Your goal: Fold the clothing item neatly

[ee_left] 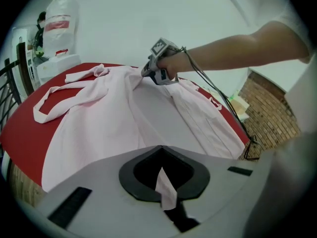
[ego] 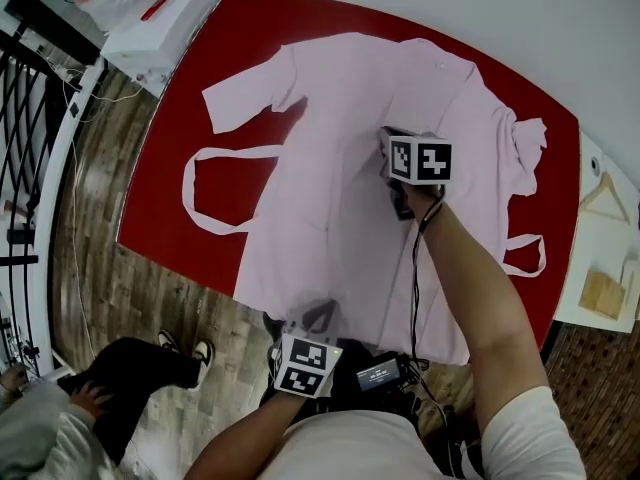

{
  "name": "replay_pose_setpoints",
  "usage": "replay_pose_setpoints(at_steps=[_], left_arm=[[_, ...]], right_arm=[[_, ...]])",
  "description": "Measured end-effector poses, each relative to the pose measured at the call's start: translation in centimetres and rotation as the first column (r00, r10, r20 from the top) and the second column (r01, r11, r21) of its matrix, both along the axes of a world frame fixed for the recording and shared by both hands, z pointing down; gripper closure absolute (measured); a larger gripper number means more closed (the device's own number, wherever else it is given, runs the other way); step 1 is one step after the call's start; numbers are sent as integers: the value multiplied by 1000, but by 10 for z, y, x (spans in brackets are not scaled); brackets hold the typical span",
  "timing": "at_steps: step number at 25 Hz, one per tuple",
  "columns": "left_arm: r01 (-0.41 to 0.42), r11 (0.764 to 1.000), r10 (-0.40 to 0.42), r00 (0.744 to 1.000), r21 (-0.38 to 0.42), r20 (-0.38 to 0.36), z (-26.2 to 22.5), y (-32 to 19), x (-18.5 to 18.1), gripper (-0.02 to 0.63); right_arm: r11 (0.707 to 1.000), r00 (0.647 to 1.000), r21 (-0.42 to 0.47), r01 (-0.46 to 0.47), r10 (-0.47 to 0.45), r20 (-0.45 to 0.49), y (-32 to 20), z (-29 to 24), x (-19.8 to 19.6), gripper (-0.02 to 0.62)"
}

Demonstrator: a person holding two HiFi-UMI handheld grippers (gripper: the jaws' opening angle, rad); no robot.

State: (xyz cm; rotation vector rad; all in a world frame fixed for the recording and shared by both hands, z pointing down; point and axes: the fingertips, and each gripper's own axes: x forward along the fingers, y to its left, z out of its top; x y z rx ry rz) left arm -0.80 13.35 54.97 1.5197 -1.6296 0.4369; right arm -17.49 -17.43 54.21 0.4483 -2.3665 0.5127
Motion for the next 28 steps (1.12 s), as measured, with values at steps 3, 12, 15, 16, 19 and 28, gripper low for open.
replay_pose_setpoints(at_steps=[3,12,15,16,19,28], left_arm=[[-7,1000,7,1000,6,7,-2,-2,4,601],[-108,990,108,994,-88,-12,17,-9,33,449],[-148,981,154,987,-124,48,21,-11,34,433],[-152,979,163,983,-134,81,22,-11,32,434],[-166,977,185,972,-134,148,23,-8,27,508],[-203,979,201,975,11,90,-11,-3,49,594]], right_arm=[[1000,1000,5,-12,12,9,-7,-8,8,572],[999,999,34,-41,41,-1,-28,-20,37,572],[998,999,44,-50,50,-6,-36,-23,46,572],[997,998,48,-54,54,-6,-39,-24,48,572],[997,998,55,-61,61,-10,-42,-25,54,572],[993,997,95,-64,68,-34,-58,-27,69,572]])
